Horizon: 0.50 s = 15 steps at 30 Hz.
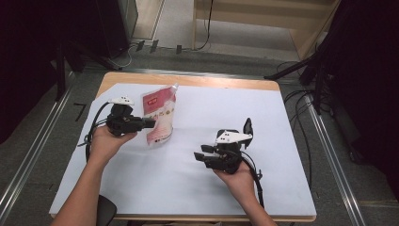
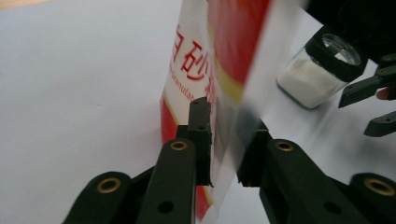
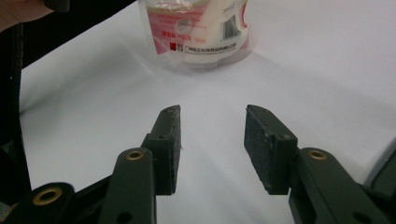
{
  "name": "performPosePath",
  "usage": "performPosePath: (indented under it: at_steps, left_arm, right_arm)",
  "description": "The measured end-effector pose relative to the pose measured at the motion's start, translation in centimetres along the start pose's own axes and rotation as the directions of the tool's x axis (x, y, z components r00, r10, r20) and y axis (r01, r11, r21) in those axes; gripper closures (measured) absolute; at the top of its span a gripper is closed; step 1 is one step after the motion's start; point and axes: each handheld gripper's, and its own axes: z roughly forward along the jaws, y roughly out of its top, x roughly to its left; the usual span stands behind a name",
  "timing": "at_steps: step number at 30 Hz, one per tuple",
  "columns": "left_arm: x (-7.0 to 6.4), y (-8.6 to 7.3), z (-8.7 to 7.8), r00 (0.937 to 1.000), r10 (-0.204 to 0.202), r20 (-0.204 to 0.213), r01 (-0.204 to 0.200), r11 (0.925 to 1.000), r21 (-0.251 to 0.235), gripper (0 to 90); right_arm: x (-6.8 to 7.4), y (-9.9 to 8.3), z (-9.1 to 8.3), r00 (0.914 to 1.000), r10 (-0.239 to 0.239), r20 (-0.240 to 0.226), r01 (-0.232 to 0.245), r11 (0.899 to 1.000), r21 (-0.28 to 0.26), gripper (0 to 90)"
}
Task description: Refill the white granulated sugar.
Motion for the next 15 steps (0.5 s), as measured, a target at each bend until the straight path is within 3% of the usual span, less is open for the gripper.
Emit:
performPosePath:
  at_steps: [4,15]
  left_arm:
    - [-0.2,-0.3,-0.2,0.9999,0.010,-0.004,-0.010,0.9999,-0.008,68.3]
    - [-0.6,-1.0,-1.2,0.9989,0.038,-0.026,-0.039,0.9988,-0.030,53.9]
  right_arm:
    - [0.0,0.1,-0.1,1.0000,-0.010,-0.002,0.010,1.000,0.008,56.9]
    - [0.0,0.7,-0.8,0.9997,-0.020,-0.012,0.021,0.999,0.025,57.4]
